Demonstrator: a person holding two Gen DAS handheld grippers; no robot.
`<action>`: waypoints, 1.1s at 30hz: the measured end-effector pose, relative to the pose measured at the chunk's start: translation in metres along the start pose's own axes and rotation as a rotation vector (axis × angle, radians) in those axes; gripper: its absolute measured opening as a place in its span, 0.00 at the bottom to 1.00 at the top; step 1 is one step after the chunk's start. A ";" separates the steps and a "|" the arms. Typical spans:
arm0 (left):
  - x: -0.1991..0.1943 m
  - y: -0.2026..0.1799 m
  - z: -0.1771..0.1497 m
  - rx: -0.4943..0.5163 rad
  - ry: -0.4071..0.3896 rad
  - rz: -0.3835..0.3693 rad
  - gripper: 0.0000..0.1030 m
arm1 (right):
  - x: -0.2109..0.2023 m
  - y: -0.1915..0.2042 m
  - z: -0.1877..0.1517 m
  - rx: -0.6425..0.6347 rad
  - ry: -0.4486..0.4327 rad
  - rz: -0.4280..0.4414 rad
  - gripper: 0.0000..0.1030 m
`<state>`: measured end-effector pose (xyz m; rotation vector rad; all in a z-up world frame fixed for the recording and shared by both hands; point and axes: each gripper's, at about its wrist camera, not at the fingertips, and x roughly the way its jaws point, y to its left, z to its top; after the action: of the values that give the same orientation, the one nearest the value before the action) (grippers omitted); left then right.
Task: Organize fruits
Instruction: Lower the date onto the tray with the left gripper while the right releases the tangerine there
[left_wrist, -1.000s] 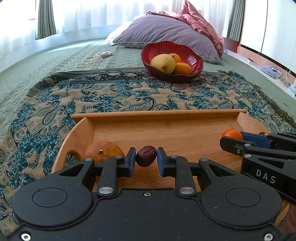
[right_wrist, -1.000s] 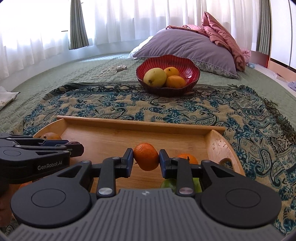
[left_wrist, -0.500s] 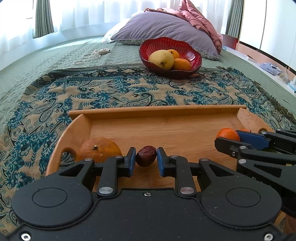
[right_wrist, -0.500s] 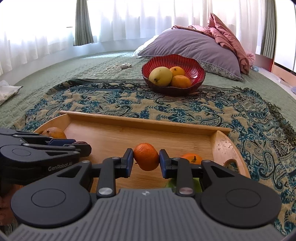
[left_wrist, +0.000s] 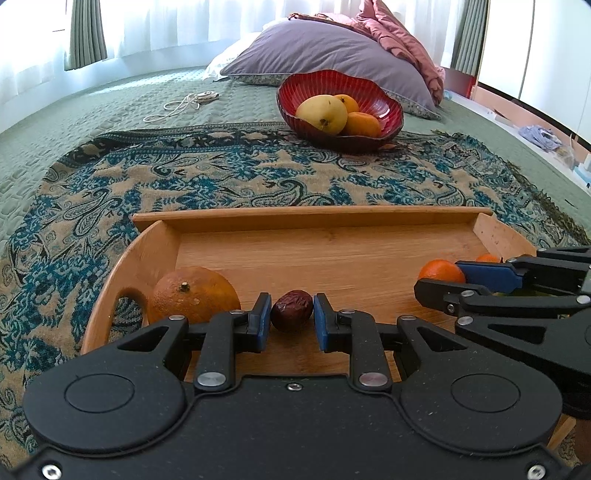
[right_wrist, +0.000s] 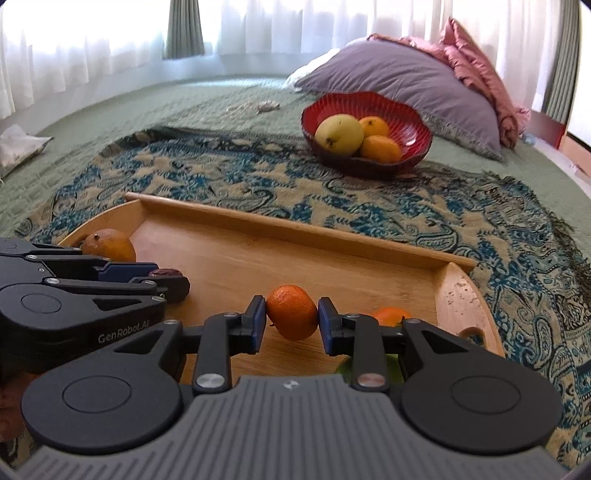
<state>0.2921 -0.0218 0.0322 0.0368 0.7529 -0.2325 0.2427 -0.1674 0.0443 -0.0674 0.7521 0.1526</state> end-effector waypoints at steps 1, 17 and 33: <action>0.000 0.000 0.000 0.001 0.000 0.000 0.23 | 0.001 0.000 0.001 -0.002 0.010 0.000 0.35; -0.002 -0.001 0.001 0.015 0.009 0.008 0.23 | 0.009 0.001 0.010 -0.028 0.080 0.011 0.41; -0.056 -0.002 0.008 0.020 -0.050 0.021 0.49 | -0.037 0.001 0.015 -0.026 -0.016 0.004 0.56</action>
<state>0.2579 -0.0141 0.0760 0.0579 0.7006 -0.2208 0.2261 -0.1690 0.0801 -0.0896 0.7342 0.1665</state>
